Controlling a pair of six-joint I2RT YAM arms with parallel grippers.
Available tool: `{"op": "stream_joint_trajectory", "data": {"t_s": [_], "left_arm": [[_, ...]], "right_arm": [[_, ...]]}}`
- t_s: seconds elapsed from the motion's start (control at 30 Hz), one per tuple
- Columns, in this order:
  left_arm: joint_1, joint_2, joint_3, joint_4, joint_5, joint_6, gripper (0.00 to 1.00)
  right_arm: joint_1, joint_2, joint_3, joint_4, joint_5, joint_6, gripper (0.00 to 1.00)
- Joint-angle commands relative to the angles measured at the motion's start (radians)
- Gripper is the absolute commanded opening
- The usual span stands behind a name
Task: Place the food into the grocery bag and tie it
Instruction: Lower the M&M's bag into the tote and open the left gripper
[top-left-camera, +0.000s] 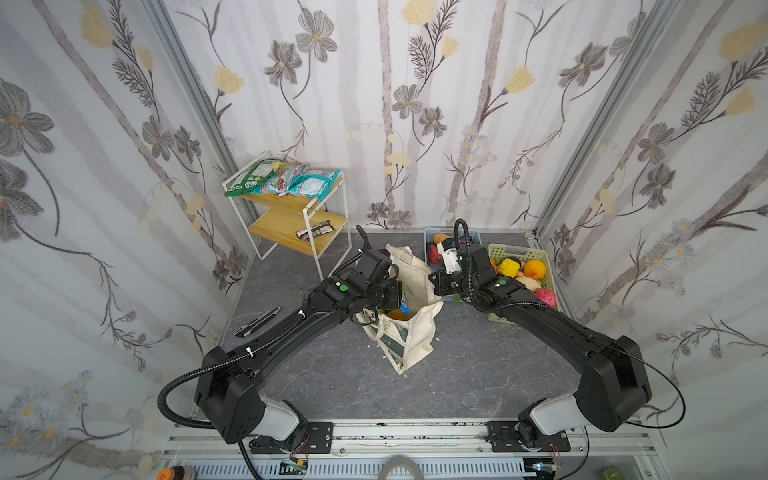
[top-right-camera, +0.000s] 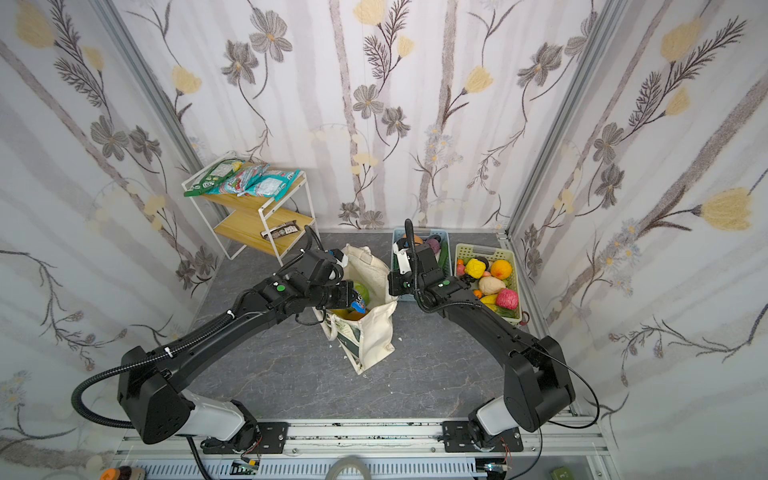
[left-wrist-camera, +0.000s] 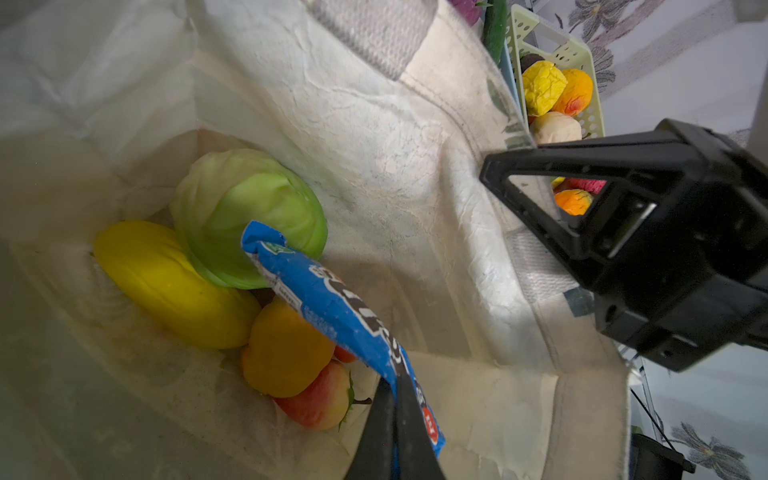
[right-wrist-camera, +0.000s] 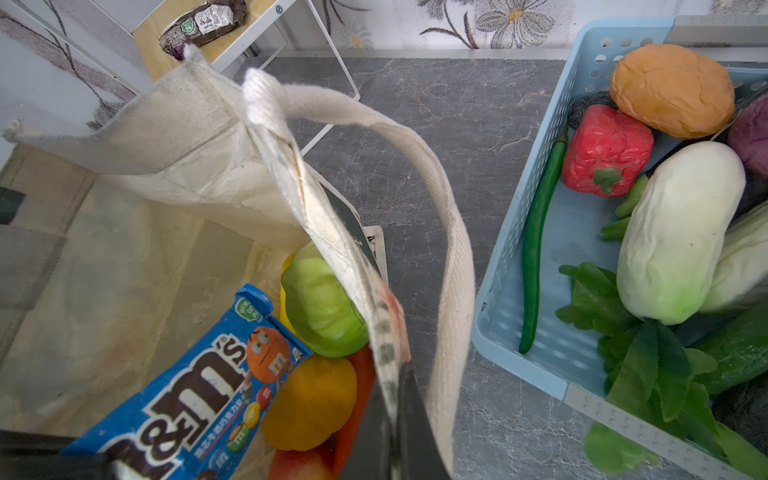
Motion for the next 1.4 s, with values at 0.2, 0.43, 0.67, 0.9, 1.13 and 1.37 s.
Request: {"op": "stream_joint_trajectory", "data": {"t_s": [0.2,0.43,0.67,0.9,1.13,1.37], "left_arm": [[0.0,0.042,-0.017,0.042,0.011,-0.016,0.0],[-0.004,0.093,-0.023,0.063,0.027,-0.021,0.0],[-0.011,0.136,-0.032,0.077,0.034,-0.02,0.0],[-0.014,0.171,-0.049,0.1,0.048,-0.031,0.0],[-0.015,0.211,-0.06,0.118,0.059,-0.037,0.0],[-0.015,0.252,-0.066,0.131,0.071,-0.046,0.0]], "right_arm": [[0.003,-0.006,-0.011,0.01,-0.02,0.0,0.0],[0.002,-0.012,-0.02,0.013,-0.02,0.002,0.0],[0.002,-0.013,-0.024,0.012,-0.014,0.001,0.0],[0.002,-0.015,-0.024,0.013,-0.014,0.003,0.0],[0.003,-0.015,-0.023,0.014,-0.014,0.006,0.0],[0.002,-0.016,-0.024,0.01,-0.013,0.006,0.0]]}}
